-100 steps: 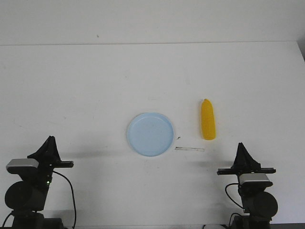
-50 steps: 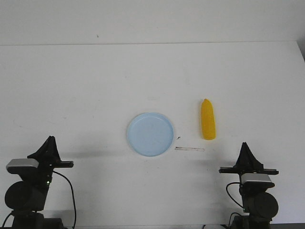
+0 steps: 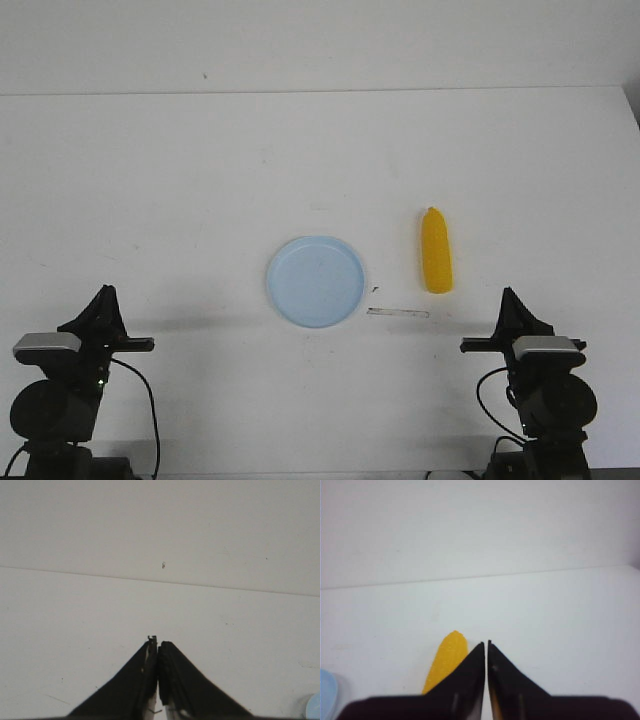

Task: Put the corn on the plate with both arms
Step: 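Reach the right gripper over the yellow corn cob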

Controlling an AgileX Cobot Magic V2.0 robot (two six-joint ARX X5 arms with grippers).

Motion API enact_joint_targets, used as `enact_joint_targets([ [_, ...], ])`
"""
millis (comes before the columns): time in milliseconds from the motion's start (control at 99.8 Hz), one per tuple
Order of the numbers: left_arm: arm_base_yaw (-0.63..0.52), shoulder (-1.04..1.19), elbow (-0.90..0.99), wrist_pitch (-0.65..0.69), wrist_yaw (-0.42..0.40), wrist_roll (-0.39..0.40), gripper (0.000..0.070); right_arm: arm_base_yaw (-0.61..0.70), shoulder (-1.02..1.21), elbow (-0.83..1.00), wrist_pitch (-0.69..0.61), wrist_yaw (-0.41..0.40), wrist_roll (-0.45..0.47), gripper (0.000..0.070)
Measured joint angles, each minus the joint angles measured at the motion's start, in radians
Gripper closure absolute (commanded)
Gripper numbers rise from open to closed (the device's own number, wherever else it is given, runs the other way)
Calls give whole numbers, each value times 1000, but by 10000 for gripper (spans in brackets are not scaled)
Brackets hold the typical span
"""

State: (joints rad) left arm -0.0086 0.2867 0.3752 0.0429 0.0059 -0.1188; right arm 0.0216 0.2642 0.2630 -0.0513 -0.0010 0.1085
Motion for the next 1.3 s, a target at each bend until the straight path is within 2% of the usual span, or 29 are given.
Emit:
enact_joint_targets([
  [230, 0, 0, 0, 0, 0, 0, 699, 51, 233, 112, 51, -4, -7, 694],
  [421, 0, 0, 0, 0, 0, 0, 699, 121, 476, 245, 18, -3, -7, 694],
  [601, 0, 0, 0, 0, 0, 0, 699, 158, 721, 400, -97, -2, -4, 694],
  [741, 0, 0, 0, 0, 0, 0, 699, 171, 879, 555, -195, 56, 17, 694],
  [842, 0, 0, 0, 0, 0, 0, 699, 180, 987, 683, -306, 84, 62, 694],
  [1032, 0, 0, 0, 0, 0, 0, 699, 182, 1185, 940, -578, 76, 133, 694],
  [1182, 0, 0, 0, 0, 0, 0, 699, 182, 1304, 1119, -724, 54, 152, 688],
  [1242, 0, 0, 0, 0, 0, 0, 699, 182, 1332, 1170, -781, 54, 168, 646],
  [1303, 0, 0, 0, 0, 0, 0, 699, 182, 1355, 1203, -835, 53, 180, 487],
])
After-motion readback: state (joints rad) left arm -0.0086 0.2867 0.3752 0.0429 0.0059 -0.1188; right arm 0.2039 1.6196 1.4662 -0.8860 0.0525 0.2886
